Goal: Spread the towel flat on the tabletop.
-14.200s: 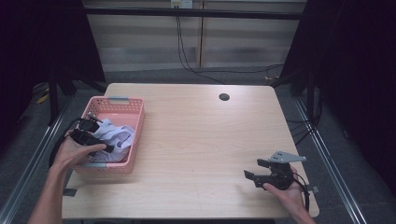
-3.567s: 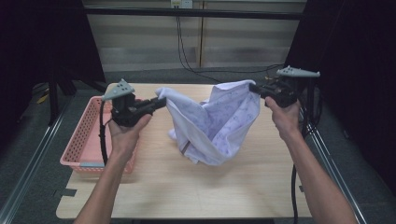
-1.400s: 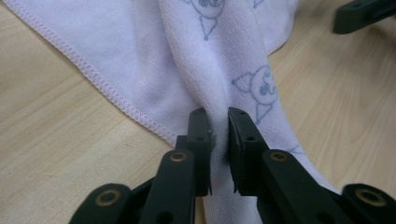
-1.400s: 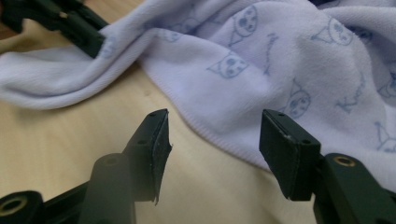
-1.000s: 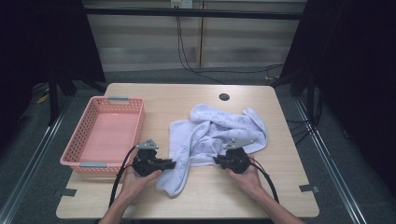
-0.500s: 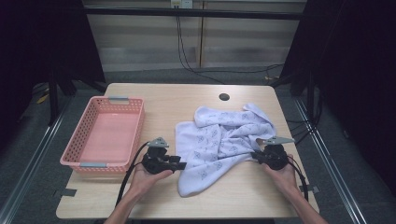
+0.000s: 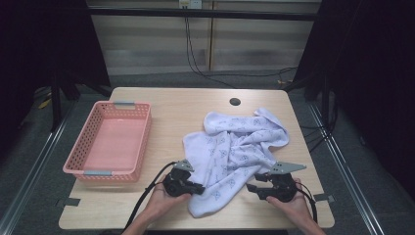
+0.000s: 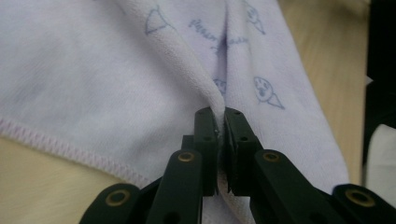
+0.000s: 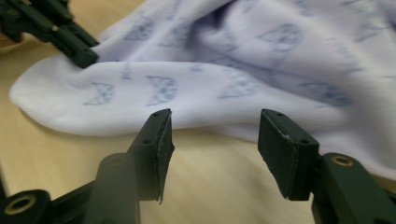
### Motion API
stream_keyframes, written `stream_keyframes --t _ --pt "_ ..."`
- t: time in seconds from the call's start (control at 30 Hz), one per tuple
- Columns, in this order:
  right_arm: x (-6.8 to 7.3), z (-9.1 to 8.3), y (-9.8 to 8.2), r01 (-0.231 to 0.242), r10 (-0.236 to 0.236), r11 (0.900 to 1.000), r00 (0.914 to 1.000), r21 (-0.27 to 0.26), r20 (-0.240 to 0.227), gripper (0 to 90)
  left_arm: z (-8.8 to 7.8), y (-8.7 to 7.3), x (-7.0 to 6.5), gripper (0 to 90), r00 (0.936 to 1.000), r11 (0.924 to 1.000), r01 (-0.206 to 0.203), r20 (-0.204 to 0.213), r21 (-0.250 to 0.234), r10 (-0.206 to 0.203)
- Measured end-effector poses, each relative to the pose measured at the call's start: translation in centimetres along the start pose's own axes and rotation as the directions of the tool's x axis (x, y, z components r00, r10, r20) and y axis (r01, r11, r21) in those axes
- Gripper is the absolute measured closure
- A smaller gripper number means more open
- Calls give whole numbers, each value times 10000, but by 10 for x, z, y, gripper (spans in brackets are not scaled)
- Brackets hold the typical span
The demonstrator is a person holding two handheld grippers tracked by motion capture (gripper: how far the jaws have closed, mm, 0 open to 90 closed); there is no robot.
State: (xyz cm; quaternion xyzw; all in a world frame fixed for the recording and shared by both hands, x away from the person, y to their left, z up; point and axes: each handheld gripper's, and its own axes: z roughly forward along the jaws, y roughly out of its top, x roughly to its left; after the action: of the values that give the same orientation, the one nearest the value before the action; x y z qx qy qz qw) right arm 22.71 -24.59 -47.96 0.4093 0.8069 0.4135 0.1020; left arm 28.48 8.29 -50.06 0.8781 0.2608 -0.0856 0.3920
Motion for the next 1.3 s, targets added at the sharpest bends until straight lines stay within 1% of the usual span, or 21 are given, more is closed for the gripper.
stream_keyframes --t 0.07,0.2,0.3,0.33,0.4,0.5,0.57,0.6,0.67,0.7,0.73,0.77,0.83,1.0,1.07,1.1,1.13,1.2,1.23,1.27,1.3 --pt "3 1 -1 1 -1 10000 9999 9 -153 472 6 1 -12 839 9997 9997 -193 172 155 191" --pt "14 9 -2 399 -382 9988 9976 282 -584 489 22 4 -39 794 9924 9970 -613 1099 478 557" --pt "17 17 -5 755 -726 9951 9963 641 -460 463 21 7 -43 712 9841 9939 -1062 1460 300 1007" --pt "17 18 -5 793 -765 9943 9962 711 -416 448 17 10 -37 705 9854 9939 -1072 1358 258 1028" --pt "16 21 -6 861 -833 9927 9959 845 -360 406 7 13 -20 695 9942 9990 -393 992 -209 412" --pt "10 24 -6 942 -929 9905 9955 999 -172 409 -11 18 10 647 9998 9973 -13 -220 -736 -3" --pt "6 25 -7 1171 -1191 9880 9928 1011 136 469 -23 20 30 592 9941 9905 419 -938 -1308 -544" --pt "4 25 -6 1152 -1189 9879 9924 1034 303 469 -25 21 37 583 9922 9883 601 -1003 -1401 -746" --pt "-3 24 -6 1079 -1134 9890 9923 1016 498 473 -29 24 46 557 9805 9852 490 -1800 -1641 -787" --pt "-7 23 -5 1066 -1139 9887 9913 1052 662 475 -31 24 53 545 9802 9808 763 -1666 -1796 -1068" --pt "-12 22 -5 919 -1013 9901 9911 1063 860 475 -31 25 58 530 9789 9814 927 -1647 -1680 -1207" --pt "-19 21 -5 812 -909 9915 9914 1015 947 475 -31 26 62 520 9733 9827 781 -2007 -1681 -1117" --pt "-33 19 -5 660 -762 9939 9902 882 1174 478 -31 26 68 510 9684 9760 882 -2124 -1992 -1309" --pt "-54 18 -3 452 -551 9963 9886 729 1404 477 -23 31 85 451 9473 9798 998 -2848 -1730 -1468" --pt "-59 21 -1 383 -479 9972 9871 649 1526 477 -17 33 88 456 9517 9834 979 -2745 -1528 -1374" --pt "-60 22 0 305 -399 9976 9871 627 1554 476 -12 34 88 468 9444 9870 907 -3031 -1329 -1276" --pt "-62 23 1 304 -400 9975 9868 632 1566 475 -10 35 87 486 9424 9886 736 -3151 -1311 -1120" --pt "-64 26 4 300 -389 9977 9877 607 1513 471 -8 37 87 607 9509 9885 826 -2868 -1269 -1162" --pt "-64 27 4 193 -277 9982 9880 564 1518 468 -7 37 85 776 9548 9911 675 -2807 -1148 -976" --pt "-64 27 5 147 -238 9981 9877 594 1544 465 -7 36 82 776 9612 9938 580 -2636 -953 -814" --pt "-64 27 5 119 -213 9980 9879 625 1533 459 -6 36 78 838 9604 9962 380 -2726 -790 -583"
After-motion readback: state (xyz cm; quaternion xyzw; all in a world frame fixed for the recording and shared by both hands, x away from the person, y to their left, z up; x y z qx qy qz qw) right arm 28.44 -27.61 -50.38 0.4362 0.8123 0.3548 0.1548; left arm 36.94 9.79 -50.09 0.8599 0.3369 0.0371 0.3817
